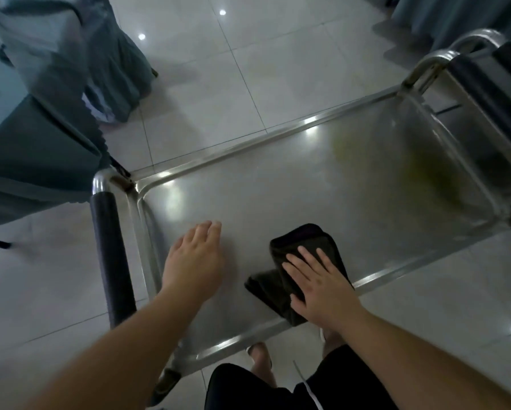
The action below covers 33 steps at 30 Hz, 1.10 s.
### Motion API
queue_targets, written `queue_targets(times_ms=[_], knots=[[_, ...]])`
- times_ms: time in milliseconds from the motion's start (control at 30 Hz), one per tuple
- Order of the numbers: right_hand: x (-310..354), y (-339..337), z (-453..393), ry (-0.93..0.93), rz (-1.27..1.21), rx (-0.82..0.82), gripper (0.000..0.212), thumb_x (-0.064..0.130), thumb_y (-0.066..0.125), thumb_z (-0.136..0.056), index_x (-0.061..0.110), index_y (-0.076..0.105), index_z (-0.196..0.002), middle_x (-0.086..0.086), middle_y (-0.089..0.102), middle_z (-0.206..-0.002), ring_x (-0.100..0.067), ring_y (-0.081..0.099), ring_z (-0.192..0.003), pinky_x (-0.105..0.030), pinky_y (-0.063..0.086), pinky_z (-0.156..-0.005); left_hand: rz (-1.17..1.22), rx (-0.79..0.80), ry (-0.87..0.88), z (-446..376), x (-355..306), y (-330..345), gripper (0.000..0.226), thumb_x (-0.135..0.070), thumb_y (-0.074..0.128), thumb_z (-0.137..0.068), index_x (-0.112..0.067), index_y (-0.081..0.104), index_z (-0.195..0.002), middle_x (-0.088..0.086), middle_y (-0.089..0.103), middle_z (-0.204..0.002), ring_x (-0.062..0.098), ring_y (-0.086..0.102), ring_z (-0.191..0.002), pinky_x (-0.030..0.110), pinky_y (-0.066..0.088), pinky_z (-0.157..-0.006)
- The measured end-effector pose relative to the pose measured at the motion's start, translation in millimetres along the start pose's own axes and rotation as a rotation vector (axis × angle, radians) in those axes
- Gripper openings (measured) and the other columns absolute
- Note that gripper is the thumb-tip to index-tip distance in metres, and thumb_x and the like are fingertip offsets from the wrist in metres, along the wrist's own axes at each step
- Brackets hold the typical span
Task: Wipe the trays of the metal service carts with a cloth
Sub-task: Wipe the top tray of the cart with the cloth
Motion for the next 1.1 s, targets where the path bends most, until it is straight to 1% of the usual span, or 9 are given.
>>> queue_targets(times_ms=[100,133,300,500,700,800,900,1000,1100], knots=[[-1.9,8.2,-8.8,-0.059,-0.057,-0.006,0.072,0.061,0.030,-0.105,0.032,0.013,-0.168,0.008,0.004,-0.176,-0.020,-0.008,-0.162,-0.051,0.002,-0.129,0.098,0.070,-0.063,-6.0,-42.4,15.5,0.066,-0.025,0.044,-0.104,-0.023,0.023,-0.166,0.001,0.028,-0.170,0.025,0.029,-0.155,0.042,0.025,-0.124],[-5.1,11.3,-9.8,-0.074,-0.063,-0.015,0.070,0.063,0.026,-0.106,0.033,0.011,-0.168,0.009,0.002,-0.176,-0.019,-0.010,-0.162,-0.051,0.000,-0.129,0.124,0.089,-0.084,-8.4,-54.7,21.3,0.066,-0.023,0.045,-0.103,-0.022,0.024,-0.165,0.002,0.029,-0.169,0.026,0.031,-0.153,0.043,0.027,-0.123],[-47.8,22.5,2.3,-0.150,-0.099,-0.069,0.068,0.061,0.033,-0.106,0.033,0.020,-0.167,0.009,0.013,-0.175,-0.018,-0.002,-0.163,-0.049,0.005,-0.129,0.225,0.129,-0.194,-23.6,-110.0,43.7,0.063,-0.023,0.044,-0.103,-0.022,0.028,-0.163,0.003,0.033,-0.167,0.027,0.033,-0.153,0.047,0.031,-0.122],[-188.9,11.4,31.3,-0.109,-0.048,-0.081,0.065,0.061,0.024,-0.107,0.036,0.017,-0.167,0.012,0.009,-0.175,-0.015,-0.005,-0.162,-0.047,0.004,-0.129,0.334,0.046,-0.310,-49.8,-178.6,53.8,0.059,-0.017,0.047,-0.102,-0.016,0.036,-0.161,0.007,0.036,-0.165,0.031,0.034,-0.150,0.047,0.032,-0.121],[-327.3,-13.4,54.0,-0.003,0.017,-0.068,0.065,0.061,0.022,-0.105,0.039,0.012,-0.166,0.012,0.012,-0.174,-0.016,0.002,-0.162,-0.048,0.009,-0.130,0.416,-0.046,-0.376,-68.8,-224.2,69.2,0.061,-0.017,0.047,-0.101,-0.016,0.036,-0.161,0.006,0.032,-0.168,0.029,0.029,-0.154,0.045,0.025,-0.127],[-388.2,-25.1,63.7,0.161,-0.035,-0.110,0.068,0.065,0.016,-0.104,0.037,0.017,-0.166,0.008,0.018,-0.174,-0.019,0.008,-0.162,-0.048,0.008,-0.130,0.410,-0.101,-0.406,-84.2,-225.1,76.3,0.064,-0.018,0.046,-0.101,-0.017,0.032,-0.164,0.005,0.025,-0.173,0.024,0.018,-0.160,0.042,0.016,-0.131],[-417.2,-34.2,57.8,0.480,-0.116,-0.177,0.071,0.064,0.017,-0.102,0.033,0.020,-0.166,0.004,0.016,-0.175,-0.023,0.008,-0.162,-0.049,0.005,-0.130,0.375,-0.152,-0.453,-101.4,-213.9,81.6,0.066,-0.020,0.045,-0.101,-0.019,0.030,-0.165,0.003,0.020,-0.175,0.021,0.011,-0.162,0.040,0.010,-0.131],[-394.2,-36.4,34.2,0.708,-0.171,-0.252,0.069,0.060,0.016,-0.105,0.030,0.016,-0.167,0.003,0.009,-0.176,-0.024,-0.001,-0.162,-0.052,0.003,-0.130,0.335,-0.205,-0.510,-112.6,-197.1,88.0,0.065,-0.026,0.043,-0.103,-0.023,0.026,-0.166,0.001,0.016,-0.176,0.019,0.009,-0.163,0.042,0.009,-0.130],[-351.3,-38.1,12.1,0.832,-0.284,-0.321,0.068,0.055,0.013,-0.106,0.025,0.016,-0.168,-0.001,0.010,-0.176,-0.029,0.003,-0.162,-0.057,0.007,-0.129,0.283,-0.248,-0.546,-119.2,-185.7,98.3,0.061,-0.033,0.039,-0.107,-0.024,0.024,-0.166,0.001,0.015,-0.177,0.020,0.008,-0.163,0.044,0.008,-0.131]])
Point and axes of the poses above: each hand's wrist, its own z-axis away from the middle knuckle, its own y-axis out of the palm, x = y × z, the point moved 1 cm from there along -z, towards the middle knuckle
